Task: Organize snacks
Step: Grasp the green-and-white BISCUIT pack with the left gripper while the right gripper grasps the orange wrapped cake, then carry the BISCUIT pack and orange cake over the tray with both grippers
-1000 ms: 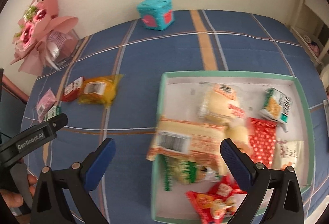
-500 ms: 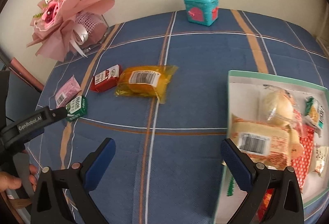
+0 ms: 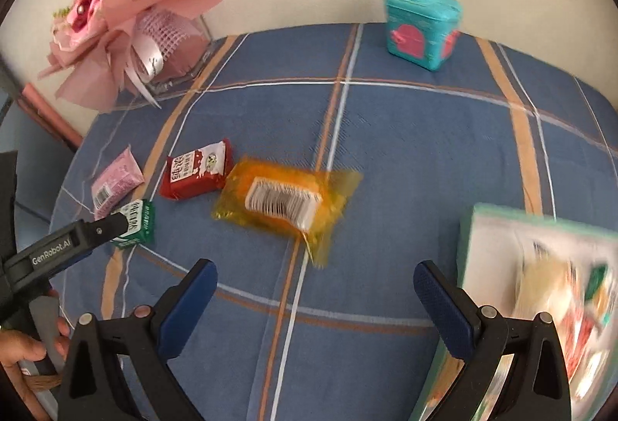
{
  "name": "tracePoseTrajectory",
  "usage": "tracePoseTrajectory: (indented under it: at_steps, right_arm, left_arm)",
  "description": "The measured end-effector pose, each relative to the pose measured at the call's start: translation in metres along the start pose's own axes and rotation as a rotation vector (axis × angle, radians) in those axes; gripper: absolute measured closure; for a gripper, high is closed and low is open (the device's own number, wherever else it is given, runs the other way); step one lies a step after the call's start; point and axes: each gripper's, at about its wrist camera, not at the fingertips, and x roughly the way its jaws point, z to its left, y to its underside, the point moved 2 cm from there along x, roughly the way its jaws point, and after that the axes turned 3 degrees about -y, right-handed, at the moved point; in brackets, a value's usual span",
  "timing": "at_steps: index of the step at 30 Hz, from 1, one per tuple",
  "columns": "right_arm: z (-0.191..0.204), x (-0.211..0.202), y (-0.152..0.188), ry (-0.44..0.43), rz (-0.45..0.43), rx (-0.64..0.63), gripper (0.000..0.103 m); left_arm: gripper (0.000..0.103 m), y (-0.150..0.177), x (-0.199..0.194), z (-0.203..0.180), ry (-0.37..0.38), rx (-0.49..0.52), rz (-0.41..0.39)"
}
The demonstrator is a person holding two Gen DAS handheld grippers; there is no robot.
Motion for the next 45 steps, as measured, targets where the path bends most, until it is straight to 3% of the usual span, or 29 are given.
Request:
tracePoseTrajectory:
  at_steps: [8,14,16,19,22,33,45]
  right_arm:
    - [0.027,0.033,-0.033,0.071,0.100,-0.285,0.001]
    - [0.035,0.059,-0.041,0.094,0.139,-0.356,0.002]
    - [0.038,0.066,-0.044,0.101,0.144,-0.371,0.011]
    - [0.038,0.071,-0.046,0.094,0.140,-0.356,0.018]
    - [0.037,0.073,-0.045,0.076,0.141,-0.329,0.033]
    - [0.021,0.054,-0.028,0.025,0.114,-0.214,0.057]
    - [0.005,0.006,0.012,-0.079,0.054,-0.031,0.060]
  left_arm:
    - [0.004,-0.015,0.030,0.004,-0.011,0.008,0.019]
    - [0.005,-0.023,0.050,0.002,-0.009,0.012,0.032]
    - [0.009,-0.025,0.055,0.003,-0.011,0.006,0.031]
    - [0.011,-0.026,0.056,0.003,-0.015,0.000,0.020]
    - [0.022,-0.027,0.055,0.005,-0.029,-0.002,0.010]
    - [0.034,-0.016,0.042,0.000,-0.030,-0.003,-0.002]
    - [0.035,0.006,0.004,-0.009,0.046,-0.019,0.006]
